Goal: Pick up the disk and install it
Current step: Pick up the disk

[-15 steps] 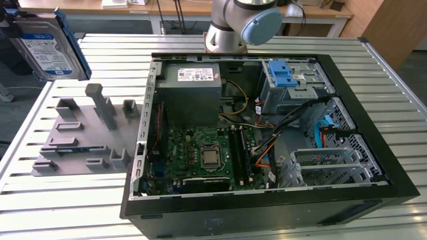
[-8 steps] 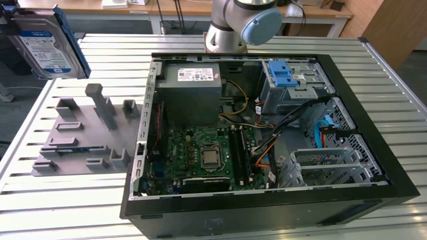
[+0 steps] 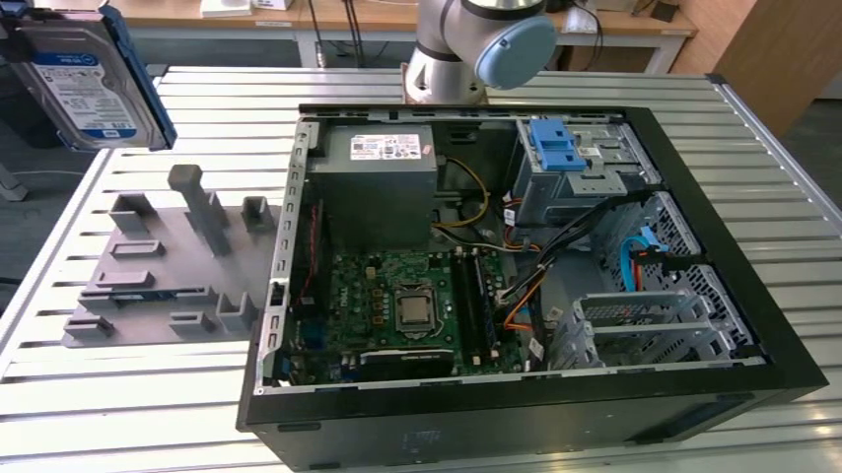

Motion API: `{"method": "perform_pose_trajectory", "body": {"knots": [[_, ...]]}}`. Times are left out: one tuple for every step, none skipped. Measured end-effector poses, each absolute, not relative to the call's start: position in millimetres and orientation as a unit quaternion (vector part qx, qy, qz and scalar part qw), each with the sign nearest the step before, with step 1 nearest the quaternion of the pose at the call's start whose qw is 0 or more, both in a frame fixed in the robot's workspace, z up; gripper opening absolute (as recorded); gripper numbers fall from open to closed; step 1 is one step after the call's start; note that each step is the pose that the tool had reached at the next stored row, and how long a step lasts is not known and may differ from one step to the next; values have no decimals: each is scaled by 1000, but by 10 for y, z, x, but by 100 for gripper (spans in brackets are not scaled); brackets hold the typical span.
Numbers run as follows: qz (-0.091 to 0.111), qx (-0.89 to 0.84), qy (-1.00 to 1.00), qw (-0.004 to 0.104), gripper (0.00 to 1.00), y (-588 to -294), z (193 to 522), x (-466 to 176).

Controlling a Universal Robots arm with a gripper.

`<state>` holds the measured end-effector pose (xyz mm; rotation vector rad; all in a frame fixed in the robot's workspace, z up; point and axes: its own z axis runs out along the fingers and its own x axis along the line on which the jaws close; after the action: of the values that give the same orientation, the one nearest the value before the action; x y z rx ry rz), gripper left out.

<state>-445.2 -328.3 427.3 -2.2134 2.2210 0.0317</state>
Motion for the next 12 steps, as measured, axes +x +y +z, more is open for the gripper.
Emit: {"method": "perform_pose_trajectory", "body": {"knots": [[10, -706, 708, 3, 36, -3283, 4283, -4452], [10, -706, 708, 3, 36, -3283, 4294, -4452], [10, -706, 708, 3, 36, -3283, 4304, -4452], [10, -706, 708, 3, 36, -3283, 4313, -4452], [10, -706, 708, 3, 36, -3283, 4322, -4452], [10, -706, 708, 3, 36, -3283, 4333, -4453], [10, -706, 708, 3, 36, -3283, 4344, -4453], [10, -706, 708, 3, 36, -3283, 4355, -4453], [10, -706, 708, 3, 36, -3283, 4365, -4453], [10, -706, 708, 3, 36, -3283, 4377, -4455], [10, -706, 708, 3, 36, -3283, 4388, -4457], [9, -706, 708, 4, 36, -3283, 4397, -4459]]}}
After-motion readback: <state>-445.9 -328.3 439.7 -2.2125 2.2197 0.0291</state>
